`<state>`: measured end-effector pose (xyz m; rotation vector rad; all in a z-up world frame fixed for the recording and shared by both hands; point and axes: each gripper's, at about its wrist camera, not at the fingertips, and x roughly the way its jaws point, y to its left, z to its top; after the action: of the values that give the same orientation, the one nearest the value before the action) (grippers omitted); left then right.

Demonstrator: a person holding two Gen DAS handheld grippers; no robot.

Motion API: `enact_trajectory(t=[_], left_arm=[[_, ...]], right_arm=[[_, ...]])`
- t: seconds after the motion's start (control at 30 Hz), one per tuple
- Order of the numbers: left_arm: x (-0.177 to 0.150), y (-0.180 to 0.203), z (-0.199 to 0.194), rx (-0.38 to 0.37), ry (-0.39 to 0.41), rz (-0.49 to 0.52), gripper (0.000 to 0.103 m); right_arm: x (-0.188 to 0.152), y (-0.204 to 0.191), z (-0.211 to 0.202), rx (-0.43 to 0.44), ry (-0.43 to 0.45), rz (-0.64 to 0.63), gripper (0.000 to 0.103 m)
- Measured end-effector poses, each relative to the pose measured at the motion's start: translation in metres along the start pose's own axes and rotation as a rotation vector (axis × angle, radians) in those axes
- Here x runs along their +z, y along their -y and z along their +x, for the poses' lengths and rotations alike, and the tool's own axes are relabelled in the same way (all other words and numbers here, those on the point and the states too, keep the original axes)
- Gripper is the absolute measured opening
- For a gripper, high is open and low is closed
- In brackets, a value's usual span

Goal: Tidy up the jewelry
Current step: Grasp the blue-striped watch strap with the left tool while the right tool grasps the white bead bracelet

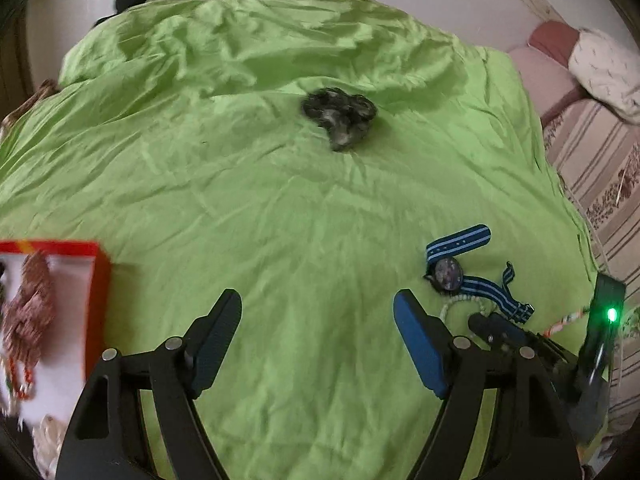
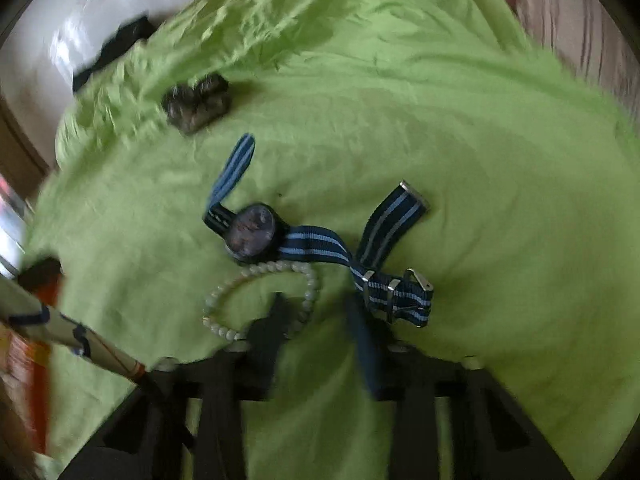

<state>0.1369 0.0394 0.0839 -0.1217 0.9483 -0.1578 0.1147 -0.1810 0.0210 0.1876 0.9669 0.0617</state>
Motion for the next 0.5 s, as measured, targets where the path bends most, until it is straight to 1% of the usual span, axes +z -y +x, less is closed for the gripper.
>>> enact_trajectory(t=[0.03,0.07,0.17,0.3,0.37,0.5], left_arm=[[0.002,0.006,0.005,-0.01,-0.01,0.013,0.078],[0.003,0.011,0.01,-0.022,-0.017,0.027,0.078],[0.005,0.032,0.022,-0.051,-0.027,0.091,0.078],[0.007,0.06,0.043,-0.05,-0.044,0.198,0.078],[0.011,0.073,0.056,-0.037,-0.052,0.248,0.078],[0.018,0.093,0.074,-0.034,-0.053,0.329,0.078]], right_arm=[[-0.002,0.002,-0.002,0.0,-0.005,-0.009,0.01],[-0.004,0.008,-0.005,0.004,-0.014,-0.003,0.007],[-0.015,0.032,-0.019,0.017,-0.025,0.051,0.007],[-0.032,0.047,-0.034,0.013,0.013,0.054,0.007],[-0.033,0.049,-0.033,0.039,0.028,0.064,0.007],[-0.031,0.056,-0.027,0.096,0.02,0.097,0.007]])
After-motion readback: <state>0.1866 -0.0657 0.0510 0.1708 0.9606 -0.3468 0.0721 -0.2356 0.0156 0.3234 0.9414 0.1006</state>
